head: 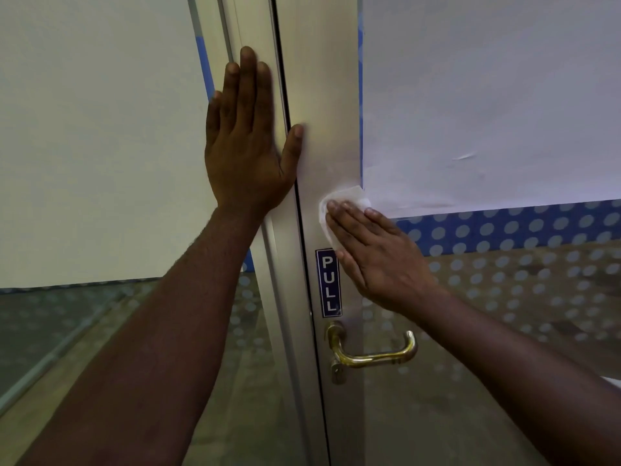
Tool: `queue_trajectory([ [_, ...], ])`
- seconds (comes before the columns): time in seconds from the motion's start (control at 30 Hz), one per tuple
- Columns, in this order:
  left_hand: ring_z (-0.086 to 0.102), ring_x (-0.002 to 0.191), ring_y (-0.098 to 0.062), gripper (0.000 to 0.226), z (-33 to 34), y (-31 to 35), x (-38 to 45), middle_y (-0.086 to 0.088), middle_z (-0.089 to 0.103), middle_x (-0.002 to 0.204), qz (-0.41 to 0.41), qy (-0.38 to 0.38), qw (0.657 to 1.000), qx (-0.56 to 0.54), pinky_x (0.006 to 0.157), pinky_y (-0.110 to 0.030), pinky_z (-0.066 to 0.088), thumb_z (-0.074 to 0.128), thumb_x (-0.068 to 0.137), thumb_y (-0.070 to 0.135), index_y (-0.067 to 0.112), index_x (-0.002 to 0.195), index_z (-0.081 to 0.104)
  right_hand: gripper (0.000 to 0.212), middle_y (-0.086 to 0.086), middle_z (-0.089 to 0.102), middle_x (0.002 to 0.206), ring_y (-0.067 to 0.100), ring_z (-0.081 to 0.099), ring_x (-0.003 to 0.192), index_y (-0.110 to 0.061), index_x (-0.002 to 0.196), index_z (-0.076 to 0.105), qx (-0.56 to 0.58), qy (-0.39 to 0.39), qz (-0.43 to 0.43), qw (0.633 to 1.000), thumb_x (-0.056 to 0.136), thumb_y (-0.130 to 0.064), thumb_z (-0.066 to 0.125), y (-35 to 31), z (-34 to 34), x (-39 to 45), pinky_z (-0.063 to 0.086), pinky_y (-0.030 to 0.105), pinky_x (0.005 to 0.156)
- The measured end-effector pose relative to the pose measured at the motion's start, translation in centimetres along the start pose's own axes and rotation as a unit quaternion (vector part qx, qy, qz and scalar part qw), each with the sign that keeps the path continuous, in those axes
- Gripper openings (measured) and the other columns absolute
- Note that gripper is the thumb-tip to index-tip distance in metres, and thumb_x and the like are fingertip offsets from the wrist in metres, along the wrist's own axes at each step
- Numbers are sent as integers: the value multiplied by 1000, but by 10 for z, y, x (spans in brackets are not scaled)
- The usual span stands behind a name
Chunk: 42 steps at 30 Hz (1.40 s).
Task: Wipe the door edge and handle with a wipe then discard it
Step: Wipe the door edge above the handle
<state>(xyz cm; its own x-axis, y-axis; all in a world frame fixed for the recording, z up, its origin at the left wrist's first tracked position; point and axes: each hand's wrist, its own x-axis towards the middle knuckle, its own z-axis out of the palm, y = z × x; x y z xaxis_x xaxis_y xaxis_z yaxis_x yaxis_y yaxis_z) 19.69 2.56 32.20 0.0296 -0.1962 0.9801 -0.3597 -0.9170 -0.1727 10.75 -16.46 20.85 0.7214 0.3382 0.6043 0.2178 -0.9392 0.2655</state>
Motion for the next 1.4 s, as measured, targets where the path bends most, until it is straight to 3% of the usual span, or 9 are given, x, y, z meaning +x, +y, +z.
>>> queue_trajectory([
  [0.2,22,151,-32,70,2,0,1,-19,26,161,-1,10,1000,3,125,-43,17,29,105,53,3,154,26,55,1,16,160,12,9,148,-18,152,16,-31,-123,-148,981,102,-39,23,13,34,-52,6,35,119],
  [0.4,23,151,-33,71,3,0,1,-20,27,160,-1,16,1000,2,125,-43,17,31,105,53,2,154,27,59,2,16,158,14,12,147,-17,152,18,-53,-41,-105,992,98,-35,34,28,16,-30,3,35,120],
  [0.6,23,150,-34,70,3,0,1,-21,27,160,-3,20,1000,-6,125,-44,18,34,105,51,1,153,27,63,-1,26,155,13,24,144,-20,148,27,-67,-125,-243,960,90,-28,51,29,44,-66,3,36,119],
  [0.73,24,150,-35,70,4,0,1,-21,28,160,1,22,1000,-2,125,-45,19,34,105,51,0,153,28,75,1,31,154,16,27,142,-19,146,33,-79,-76,-219,970,79,-18,66,39,27,-50,3,39,116],
  [0.8,25,150,-35,70,5,1,1,-22,29,159,1,26,1000,-2,125,-44,18,34,105,51,0,153,29,79,0,27,155,16,24,143,-20,147,32,-86,-93,-225,966,77,-18,69,36,28,-51,3,39,117],
  [0.97,23,150,-34,70,3,-1,2,-21,27,160,-2,20,1000,-2,125,-44,17,33,105,51,1,153,27,70,-1,17,158,11,4,144,-22,149,22,-136,-196,-292,926,88,-21,57,27,45,-66,-21,37,113],
  [1.1,22,151,-33,70,3,1,1,-19,26,161,1,19,1000,-3,125,-44,18,33,105,51,2,154,27,68,1,29,154,14,19,142,-21,146,33,-120,-109,-246,956,84,-24,57,39,24,-50,-2,40,118],
  [1.23,25,150,-34,70,4,0,0,-21,29,159,1,29,1000,-3,125,-44,19,34,105,51,1,153,29,61,4,22,157,17,18,144,-17,151,23,-102,-35,-136,985,92,-32,32,42,10,-37,3,39,120],
  [1.4,26,149,-37,70,5,0,1,-24,30,158,1,31,1000,-7,124,-44,17,34,105,50,-2,152,30,74,-2,21,157,12,15,145,-23,148,27,-91,-171,-233,953,85,-26,65,22,36,-58,2,41,119],
])
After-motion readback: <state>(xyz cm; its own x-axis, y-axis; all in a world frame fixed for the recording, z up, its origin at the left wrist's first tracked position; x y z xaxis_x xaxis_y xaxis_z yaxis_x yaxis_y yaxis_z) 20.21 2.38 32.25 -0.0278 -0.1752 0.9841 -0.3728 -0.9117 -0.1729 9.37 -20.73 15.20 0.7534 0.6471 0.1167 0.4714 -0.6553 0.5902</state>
